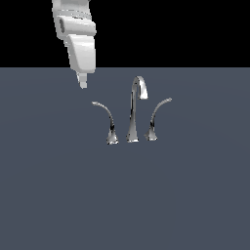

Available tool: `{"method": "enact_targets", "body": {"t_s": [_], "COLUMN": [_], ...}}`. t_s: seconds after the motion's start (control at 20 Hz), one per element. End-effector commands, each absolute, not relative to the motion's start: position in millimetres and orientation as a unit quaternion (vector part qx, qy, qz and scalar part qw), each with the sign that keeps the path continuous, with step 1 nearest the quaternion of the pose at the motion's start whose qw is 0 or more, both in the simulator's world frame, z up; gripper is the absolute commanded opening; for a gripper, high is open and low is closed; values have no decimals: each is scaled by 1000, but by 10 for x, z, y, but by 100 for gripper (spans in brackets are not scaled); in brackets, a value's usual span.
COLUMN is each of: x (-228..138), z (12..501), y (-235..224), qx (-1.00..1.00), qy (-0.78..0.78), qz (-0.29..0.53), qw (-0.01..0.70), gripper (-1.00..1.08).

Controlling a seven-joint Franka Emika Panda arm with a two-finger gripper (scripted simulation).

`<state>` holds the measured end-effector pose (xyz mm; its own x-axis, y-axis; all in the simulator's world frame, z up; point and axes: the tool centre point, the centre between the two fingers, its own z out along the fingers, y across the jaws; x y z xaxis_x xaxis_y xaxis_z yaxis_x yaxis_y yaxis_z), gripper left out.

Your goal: Turn on the faucet by rotating a designated handle.

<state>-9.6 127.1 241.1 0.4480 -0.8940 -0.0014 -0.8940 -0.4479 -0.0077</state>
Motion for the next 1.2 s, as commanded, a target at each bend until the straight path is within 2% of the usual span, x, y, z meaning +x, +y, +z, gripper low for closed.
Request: {"method": "enact_targets", "body": {"t_s": [0.0,0.6,1.15], "x": [48,587,723], "z": [2284,1814,1706], "y": [1248,1074,1007], "qx": [-836,-774,-756], "qy": [549,633,654], "qz": [-2,-1,0], "qw": [3,0,0], "gripper": [-100,-100,-100]}}
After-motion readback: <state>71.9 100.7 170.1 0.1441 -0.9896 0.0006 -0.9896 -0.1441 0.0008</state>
